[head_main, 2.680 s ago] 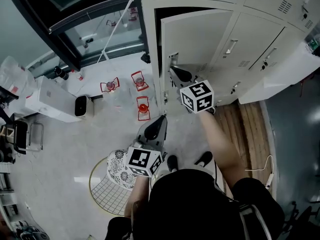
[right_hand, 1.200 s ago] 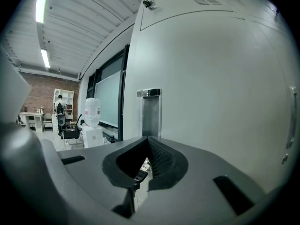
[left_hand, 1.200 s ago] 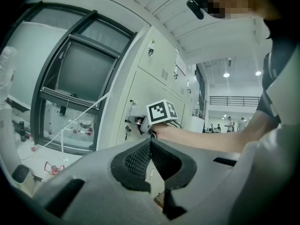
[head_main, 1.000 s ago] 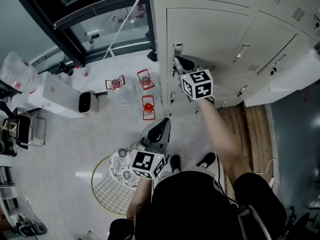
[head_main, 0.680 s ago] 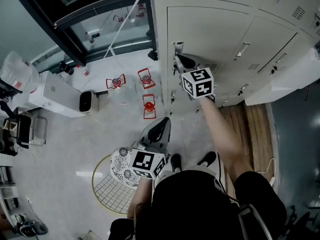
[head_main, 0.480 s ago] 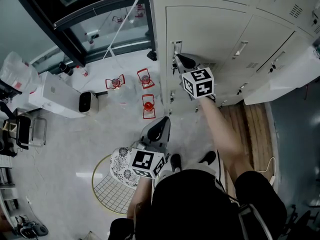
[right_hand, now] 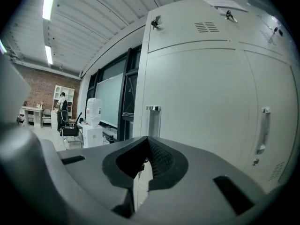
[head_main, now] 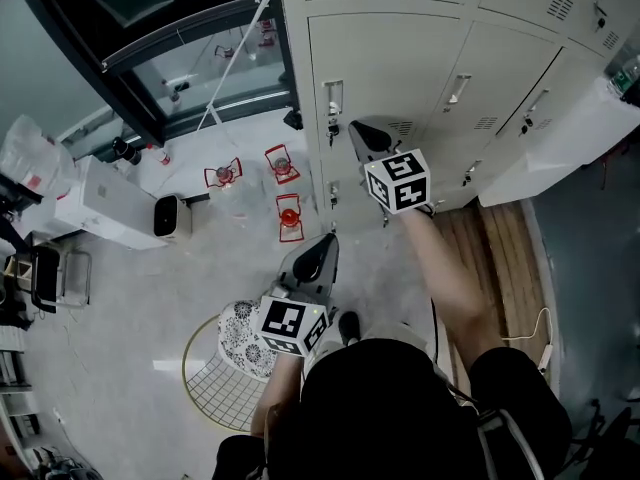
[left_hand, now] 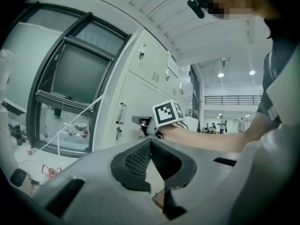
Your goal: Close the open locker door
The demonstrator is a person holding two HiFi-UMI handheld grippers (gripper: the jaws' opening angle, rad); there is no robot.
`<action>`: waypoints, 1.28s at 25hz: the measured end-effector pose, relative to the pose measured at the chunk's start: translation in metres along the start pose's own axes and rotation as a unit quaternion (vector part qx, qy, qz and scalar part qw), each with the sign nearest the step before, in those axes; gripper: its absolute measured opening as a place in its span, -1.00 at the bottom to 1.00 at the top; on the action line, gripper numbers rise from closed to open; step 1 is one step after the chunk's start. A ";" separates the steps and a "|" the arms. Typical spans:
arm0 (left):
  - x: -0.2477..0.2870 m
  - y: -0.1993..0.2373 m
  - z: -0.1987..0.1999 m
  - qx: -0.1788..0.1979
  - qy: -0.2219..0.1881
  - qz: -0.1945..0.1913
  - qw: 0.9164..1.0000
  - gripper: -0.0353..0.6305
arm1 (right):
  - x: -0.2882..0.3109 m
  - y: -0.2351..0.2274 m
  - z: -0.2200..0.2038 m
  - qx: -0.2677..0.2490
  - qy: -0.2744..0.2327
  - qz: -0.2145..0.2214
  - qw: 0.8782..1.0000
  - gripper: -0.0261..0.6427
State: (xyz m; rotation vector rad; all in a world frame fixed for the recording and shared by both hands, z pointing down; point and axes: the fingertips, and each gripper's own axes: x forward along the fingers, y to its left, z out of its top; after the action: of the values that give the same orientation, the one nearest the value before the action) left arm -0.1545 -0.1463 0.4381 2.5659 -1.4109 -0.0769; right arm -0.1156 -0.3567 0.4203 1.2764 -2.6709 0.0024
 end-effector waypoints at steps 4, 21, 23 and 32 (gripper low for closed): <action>0.000 -0.015 -0.002 0.004 0.003 -0.011 1.000 -0.84 | -0.032 0.005 0.002 -0.001 -0.005 0.001 1.000 -0.91; 0.018 -0.101 -0.007 0.024 0.018 -0.057 0.998 -0.84 | -0.202 -0.005 -0.012 0.010 -0.021 -0.023 0.999 -0.91; 0.020 -0.109 -0.006 0.024 0.016 -0.057 0.998 -0.84 | -0.219 -0.007 -0.013 0.009 -0.021 -0.025 0.999 -0.91; 0.021 -0.158 -0.003 0.029 0.009 -0.055 0.998 -0.84 | -0.297 -0.009 -0.013 0.008 -0.023 -0.016 1.000 -0.91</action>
State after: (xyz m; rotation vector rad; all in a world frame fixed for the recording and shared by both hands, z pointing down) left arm -0.0117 -0.0809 0.4090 2.6847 -1.2827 -0.0308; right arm 0.0759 -0.1317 0.3839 1.3408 -2.6928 -0.0108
